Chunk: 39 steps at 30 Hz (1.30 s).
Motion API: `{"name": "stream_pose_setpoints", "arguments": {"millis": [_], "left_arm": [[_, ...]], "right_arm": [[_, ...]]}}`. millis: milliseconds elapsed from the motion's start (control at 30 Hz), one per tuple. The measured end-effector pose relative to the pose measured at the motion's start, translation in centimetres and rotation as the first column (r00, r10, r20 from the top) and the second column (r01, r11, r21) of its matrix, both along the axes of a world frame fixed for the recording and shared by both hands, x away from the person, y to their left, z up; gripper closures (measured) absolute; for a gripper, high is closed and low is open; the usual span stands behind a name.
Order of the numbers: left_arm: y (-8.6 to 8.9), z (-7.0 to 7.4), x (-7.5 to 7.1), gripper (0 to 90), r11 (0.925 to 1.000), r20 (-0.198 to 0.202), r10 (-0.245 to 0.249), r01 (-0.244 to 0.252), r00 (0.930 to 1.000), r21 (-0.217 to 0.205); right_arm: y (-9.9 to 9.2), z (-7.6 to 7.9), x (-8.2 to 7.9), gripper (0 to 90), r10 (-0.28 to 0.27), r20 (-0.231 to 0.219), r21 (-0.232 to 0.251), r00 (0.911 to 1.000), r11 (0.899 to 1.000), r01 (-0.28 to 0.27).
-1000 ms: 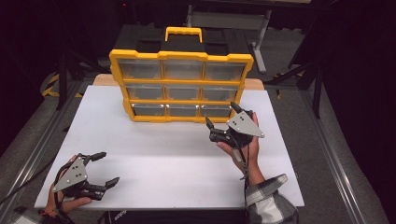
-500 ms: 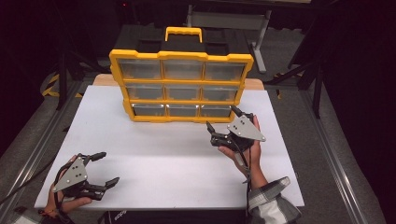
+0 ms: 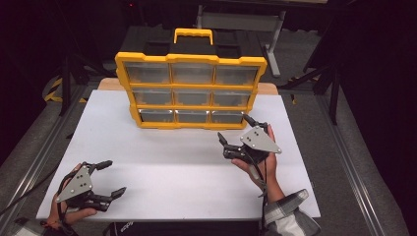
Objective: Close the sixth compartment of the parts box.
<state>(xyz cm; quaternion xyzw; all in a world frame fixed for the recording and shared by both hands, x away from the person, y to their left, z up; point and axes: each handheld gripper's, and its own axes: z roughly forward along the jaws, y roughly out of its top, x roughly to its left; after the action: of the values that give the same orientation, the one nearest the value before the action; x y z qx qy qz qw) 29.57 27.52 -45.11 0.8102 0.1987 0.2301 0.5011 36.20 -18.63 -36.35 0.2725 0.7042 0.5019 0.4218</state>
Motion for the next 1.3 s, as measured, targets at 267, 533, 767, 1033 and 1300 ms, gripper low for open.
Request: {"name": "stream_pose_setpoints", "arguments": {"millis": [267, 533, 767, 1033, 1300], "left_arm": [[0.0, 0.0, 0.0, 9.2, 1.0000, 0.000, 0.001, -0.001, 1.0000, 0.001], [0.0, 0.0, 0.0, 9.1, 1.0000, -0.001, 0.000, 0.000, 1.0000, 0.002], [-0.1, 0.0, 0.0, 9.1, 1.0000, -0.004, -0.001, 0.001, 1.0000, 0.001], [-0.1, 0.0, 0.0, 9.1, 1.0000, -0.004, 0.001, -0.001, 1.0000, -0.002], [-0.2, 0.0, 0.0, 9.1, 1.0000, -0.005, 0.002, -0.002, 1.0000, -0.001]], "right_arm": [[-0.2, -0.1, -0.6, 8.9, 0.010, -0.002, -0.016, 1.0000, 1.000, -0.010], [-0.4, -0.3, -1.0, 8.9, 0.021, -0.002, -0.034, 0.9998, 0.999, -0.021], [-0.8, -0.5, -1.5, 8.9, 0.020, -0.006, -0.041, 0.9998, 0.999, -0.020], [-1.2, -1.0, -2.2, 9.0, 0.027, -0.006, -0.062, 0.9996, 0.998, -0.028], [-1.9, -1.5, -2.9, 8.9, 0.039, -0.017, -0.070, 0.9991, 0.997, -0.040]]}}
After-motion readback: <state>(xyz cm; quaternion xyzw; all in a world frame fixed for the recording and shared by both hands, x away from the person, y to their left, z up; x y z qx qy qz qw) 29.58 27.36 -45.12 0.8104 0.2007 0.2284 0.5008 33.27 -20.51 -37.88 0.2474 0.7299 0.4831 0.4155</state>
